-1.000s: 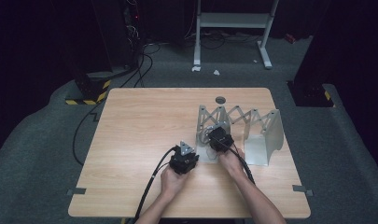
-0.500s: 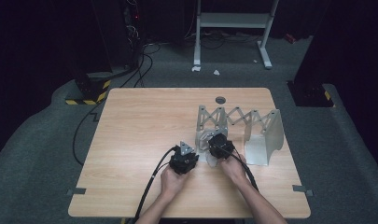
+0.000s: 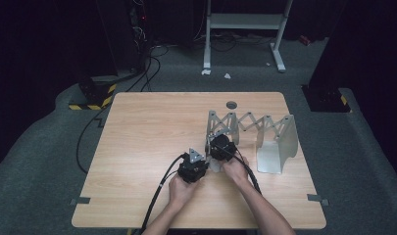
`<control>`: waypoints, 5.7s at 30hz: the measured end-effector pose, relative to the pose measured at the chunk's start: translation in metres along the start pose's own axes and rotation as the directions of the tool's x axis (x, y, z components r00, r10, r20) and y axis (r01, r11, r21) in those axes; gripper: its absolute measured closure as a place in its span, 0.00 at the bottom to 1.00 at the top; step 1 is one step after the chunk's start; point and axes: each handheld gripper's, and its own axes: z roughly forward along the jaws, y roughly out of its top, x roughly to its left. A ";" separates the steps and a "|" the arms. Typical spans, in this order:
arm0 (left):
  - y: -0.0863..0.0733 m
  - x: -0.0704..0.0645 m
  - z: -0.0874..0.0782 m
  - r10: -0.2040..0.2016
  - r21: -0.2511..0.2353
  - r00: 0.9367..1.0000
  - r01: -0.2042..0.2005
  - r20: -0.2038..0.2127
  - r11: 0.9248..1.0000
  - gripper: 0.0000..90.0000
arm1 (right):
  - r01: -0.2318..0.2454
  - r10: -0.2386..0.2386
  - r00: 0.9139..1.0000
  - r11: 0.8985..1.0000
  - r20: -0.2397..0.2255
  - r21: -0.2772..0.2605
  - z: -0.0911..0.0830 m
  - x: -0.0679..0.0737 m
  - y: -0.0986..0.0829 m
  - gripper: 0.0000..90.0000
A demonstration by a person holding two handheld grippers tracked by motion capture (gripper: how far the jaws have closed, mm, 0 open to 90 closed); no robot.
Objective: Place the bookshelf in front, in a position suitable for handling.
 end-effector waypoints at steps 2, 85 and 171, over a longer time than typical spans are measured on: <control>0.000 0.000 0.000 -0.001 -0.001 1.000 0.001 0.001 1.000 0.87 | 0.004 -0.005 1.000 0.999 -0.014 -0.042 -0.008 0.002 0.003 0.86; -0.001 0.034 -0.022 -0.107 0.038 0.992 0.109 -0.061 0.993 0.46 | -0.088 0.084 0.995 0.994 -0.060 -0.064 -0.009 -0.010 0.013 0.83; 0.002 0.021 0.001 -0.030 0.011 0.995 0.031 -0.092 0.999 0.43 | -0.001 -0.026 0.993 0.976 -0.118 -0.219 -0.085 0.000 0.022 0.85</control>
